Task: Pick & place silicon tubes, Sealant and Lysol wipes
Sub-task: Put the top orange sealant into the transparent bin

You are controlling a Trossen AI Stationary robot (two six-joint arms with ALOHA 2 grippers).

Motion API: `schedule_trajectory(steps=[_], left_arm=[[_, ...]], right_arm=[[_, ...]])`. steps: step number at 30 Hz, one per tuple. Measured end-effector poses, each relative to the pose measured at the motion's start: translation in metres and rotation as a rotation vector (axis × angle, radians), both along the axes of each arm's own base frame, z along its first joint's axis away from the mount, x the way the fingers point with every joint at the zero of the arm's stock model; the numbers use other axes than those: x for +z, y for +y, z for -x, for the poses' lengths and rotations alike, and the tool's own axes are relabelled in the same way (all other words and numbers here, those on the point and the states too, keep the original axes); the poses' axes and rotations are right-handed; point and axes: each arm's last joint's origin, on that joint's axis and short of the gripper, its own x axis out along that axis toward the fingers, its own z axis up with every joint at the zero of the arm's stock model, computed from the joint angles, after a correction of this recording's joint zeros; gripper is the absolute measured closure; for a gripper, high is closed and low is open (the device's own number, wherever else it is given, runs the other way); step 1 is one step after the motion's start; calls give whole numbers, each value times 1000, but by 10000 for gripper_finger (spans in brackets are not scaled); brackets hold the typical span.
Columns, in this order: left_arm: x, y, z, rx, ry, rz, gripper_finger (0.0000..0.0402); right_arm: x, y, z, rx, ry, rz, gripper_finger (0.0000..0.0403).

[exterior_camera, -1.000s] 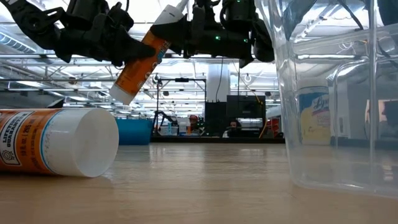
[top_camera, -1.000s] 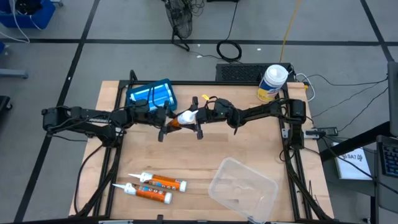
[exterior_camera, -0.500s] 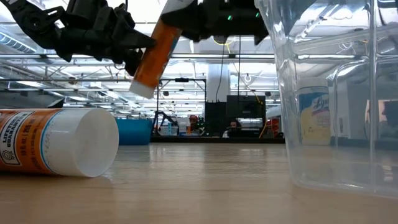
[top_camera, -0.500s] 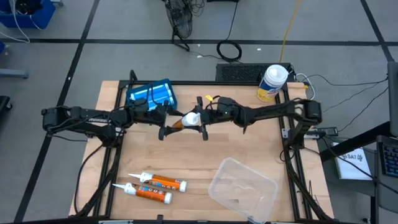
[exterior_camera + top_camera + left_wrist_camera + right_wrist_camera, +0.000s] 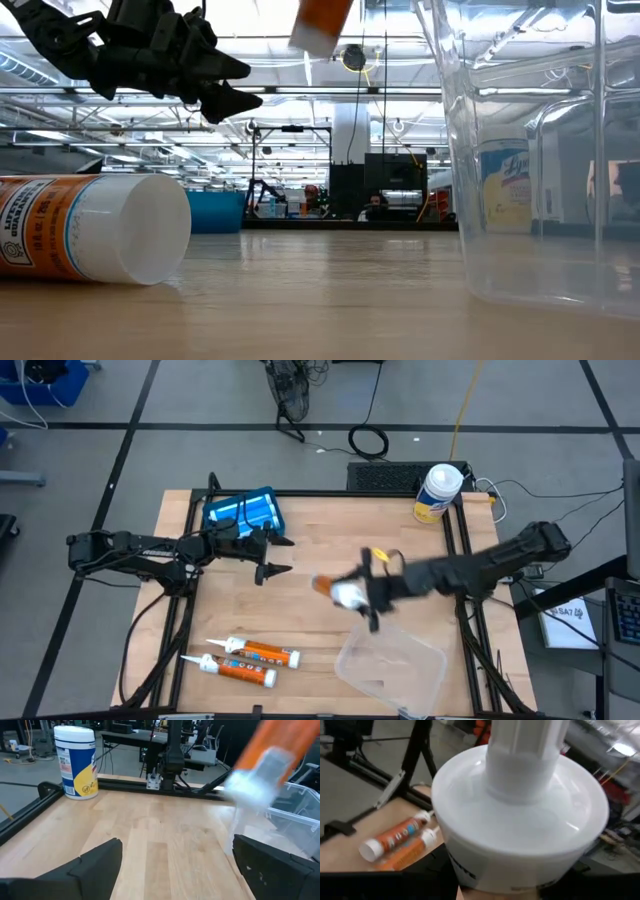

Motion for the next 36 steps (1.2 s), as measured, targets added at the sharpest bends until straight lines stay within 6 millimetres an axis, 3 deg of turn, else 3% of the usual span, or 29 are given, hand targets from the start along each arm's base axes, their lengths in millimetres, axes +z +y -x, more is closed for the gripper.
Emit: schedule_trajectory(steps=[4, 10, 16, 19, 24, 28, 32, 34, 36], left_arm=[[0, 0, 0, 0, 1, 0, 28], [0, 0, 0, -1, 1, -1, 24], [-1, 0, 0, -2, 2, -1, 32], [-1, 0, 0, -2, 3, 0, 29], [-1, 0, 0, -2, 3, 0, 24], [-1, 0, 0, -2, 3, 0, 28], [-1, 0, 0, -2, 3, 0, 34], [-1, 0, 0, -2, 3, 0, 33], [-1, 0, 0, -2, 3, 0, 30]], right_arm=[[12, 51, 21, -74, -13, 25, 207], [40, 125, 35, -256, -49, 76, 207], [71, 169, 32, -584, -72, 149, 207], [75, 181, 30, -650, -72, 144, 207], [67, 190, 29, -604, -90, 66, 207], [69, 189, 32, -362, -82, -70, 207], [64, 178, 30, 106, 174, -363, 207], [56, 173, 26, 152, 311, -481, 207], [45, 165, 24, 59, 415, -548, 207]])
